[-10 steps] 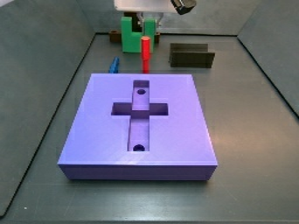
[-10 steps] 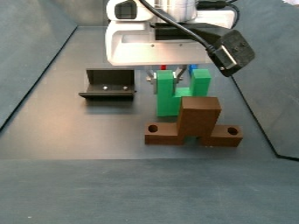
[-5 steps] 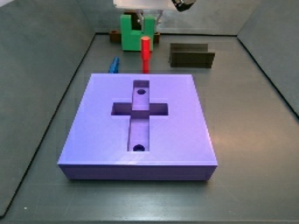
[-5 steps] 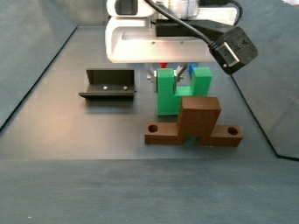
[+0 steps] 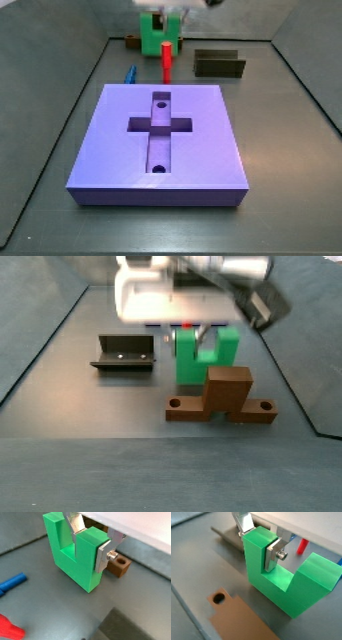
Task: Pick up the green object. Move up. Move to above the board. Insert the green object.
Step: Move up, then move to above the board.
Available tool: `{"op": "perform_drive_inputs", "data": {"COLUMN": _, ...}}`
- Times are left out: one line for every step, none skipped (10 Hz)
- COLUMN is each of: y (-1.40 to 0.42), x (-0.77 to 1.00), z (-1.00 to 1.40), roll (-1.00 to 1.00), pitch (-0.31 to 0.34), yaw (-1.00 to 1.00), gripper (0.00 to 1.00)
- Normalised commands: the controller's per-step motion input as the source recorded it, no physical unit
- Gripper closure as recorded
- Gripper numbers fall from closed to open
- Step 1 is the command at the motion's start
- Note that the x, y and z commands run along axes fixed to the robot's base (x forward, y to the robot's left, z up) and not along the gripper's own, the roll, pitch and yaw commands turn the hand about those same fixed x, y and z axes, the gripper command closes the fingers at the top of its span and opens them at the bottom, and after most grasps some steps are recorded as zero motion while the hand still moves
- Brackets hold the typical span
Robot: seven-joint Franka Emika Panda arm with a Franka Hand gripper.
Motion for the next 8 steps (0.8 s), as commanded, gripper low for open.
{"op": "perform_drive_inputs", "data": {"y": 0.02, "x": -0.08, "z": 0.55, "roll": 0.02, "pitch": 0.005, "yaw": 0.05, "gripper": 1.00}}
{"op": "perform_drive_inputs", "data": {"y": 0.00, "x": -0.03, "z": 0.26, "roll": 0.05, "pitch": -0.016, "yaw": 0.03, "gripper": 1.00}}
{"op": "perform_drive_inputs", "data": {"y": 0.00, "x": 0.00, "z": 1.40, "roll": 0.00, "pitch": 0.000, "yaw": 0.00, "gripper": 1.00}}
{"op": "perform_drive_inputs", "data": {"y": 0.00, "x": -0.01, "z": 1.40, "roll": -0.01, "pitch": 0.030, "yaw": -0.01, "gripper": 1.00}}
{"op": "perform_drive_inputs", "data": {"y": 0.00, "x": -0.03, "z": 1.40, "roll": 0.02, "pitch": 0.044, "yaw": -0.01, "gripper": 1.00}}
{"op": "perform_drive_inputs", "data": {"y": 0.00, "x": 0.02, "z": 1.40, "roll": 0.02, "pitch": 0.038, "yaw": 0.00, "gripper": 1.00}}
{"op": "perform_drive_inputs", "data": {"y": 0.00, "x": 0.05, "z": 1.40, "roll": 0.01, "pitch": 0.064, "yaw": 0.00, "gripper": 1.00}}
{"op": "perform_drive_inputs", "data": {"y": 0.00, "x": 0.04, "z": 0.73, "roll": 0.01, "pitch": 0.096, "yaw": 0.00, "gripper": 1.00}}
